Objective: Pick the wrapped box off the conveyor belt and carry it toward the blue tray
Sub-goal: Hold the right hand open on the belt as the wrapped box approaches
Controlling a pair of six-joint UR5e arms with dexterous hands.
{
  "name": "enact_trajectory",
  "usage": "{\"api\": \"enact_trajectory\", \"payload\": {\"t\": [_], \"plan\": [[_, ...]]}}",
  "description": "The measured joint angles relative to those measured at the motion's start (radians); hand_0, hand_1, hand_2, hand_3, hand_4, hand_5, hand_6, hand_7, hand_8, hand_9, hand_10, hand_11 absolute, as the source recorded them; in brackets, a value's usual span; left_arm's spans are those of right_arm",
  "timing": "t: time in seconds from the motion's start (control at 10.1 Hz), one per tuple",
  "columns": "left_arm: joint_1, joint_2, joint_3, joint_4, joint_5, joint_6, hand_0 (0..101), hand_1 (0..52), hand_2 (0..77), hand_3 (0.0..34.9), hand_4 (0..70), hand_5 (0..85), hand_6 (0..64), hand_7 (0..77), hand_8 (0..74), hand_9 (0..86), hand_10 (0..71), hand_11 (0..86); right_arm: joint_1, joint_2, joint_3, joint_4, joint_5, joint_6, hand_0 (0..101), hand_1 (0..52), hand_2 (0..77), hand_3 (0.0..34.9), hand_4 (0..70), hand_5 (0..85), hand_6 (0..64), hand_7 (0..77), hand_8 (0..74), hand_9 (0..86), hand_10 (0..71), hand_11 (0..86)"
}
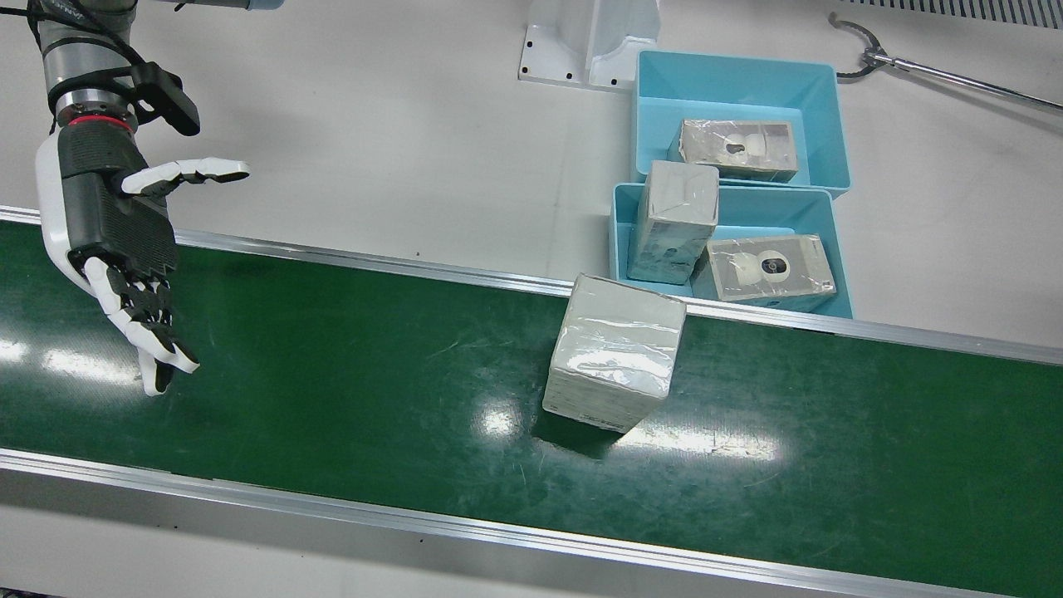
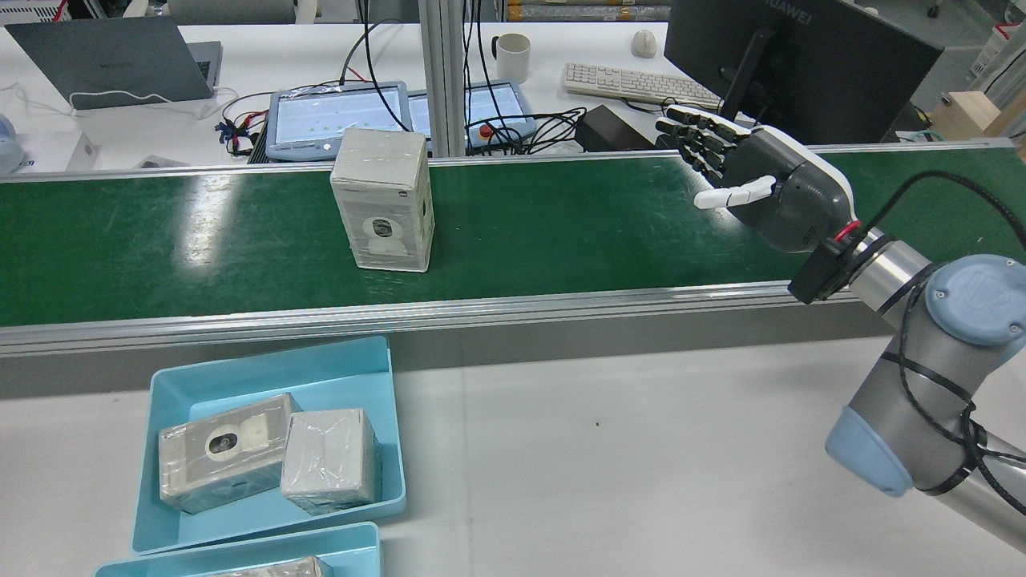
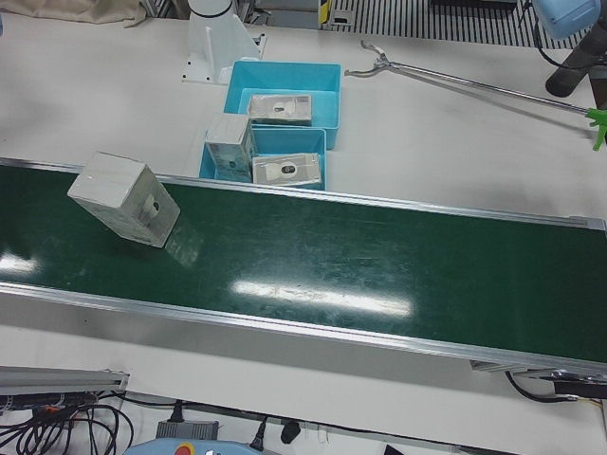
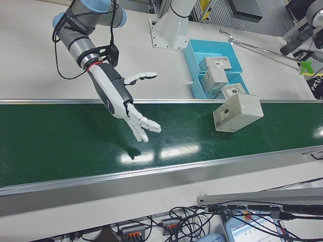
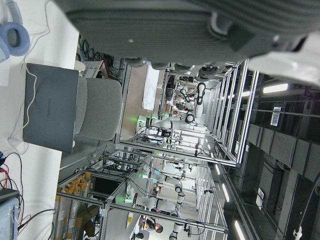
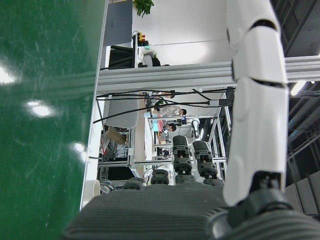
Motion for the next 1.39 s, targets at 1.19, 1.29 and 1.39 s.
{"api": "enact_trajectory", "payload": {"t": [1.19, 1.29, 1.39], "plan": [[0.000, 0.000, 0.000, 0.000, 0.000, 0.000, 0, 0.0, 0.5, 0.0, 0.0, 1.1, 0.0, 0.5, 0.5, 0.0, 0.0, 0.0, -0.006, 0.006, -0.031, 0.006, 0.001, 0.014, 48, 14.7, 16.4, 1.6, 7.1, 13.6, 2.2, 13.1, 0.5, 3.8, 0.0, 1.6], [0.000, 0.000, 0.000, 0.000, 0.000, 0.000, 0, 0.0, 0.5, 0.0, 0.0, 1.1, 0.0, 0.5, 0.5, 0.0, 0.0, 0.5, -0.007, 0.012, -0.030, 0.006, 0.003, 0.014, 48, 15.8, 15.8, 1.5, 7.1, 14.7, 2.2, 13.1, 0.5, 3.8, 0.0, 1.6], [0.000, 0.000, 0.000, 0.000, 0.000, 0.000, 0, 0.0, 1.1, 0.0, 0.0, 1.1, 0.0, 0.5, 0.5, 0.0, 0.5, 0.0, -0.008, 0.025, -0.030, 0.005, 0.006, 0.013, 48, 15.8, 15.8, 1.5, 7.1, 14.7, 2.2, 13.1, 0.5, 3.8, 0.0, 1.6]]}}
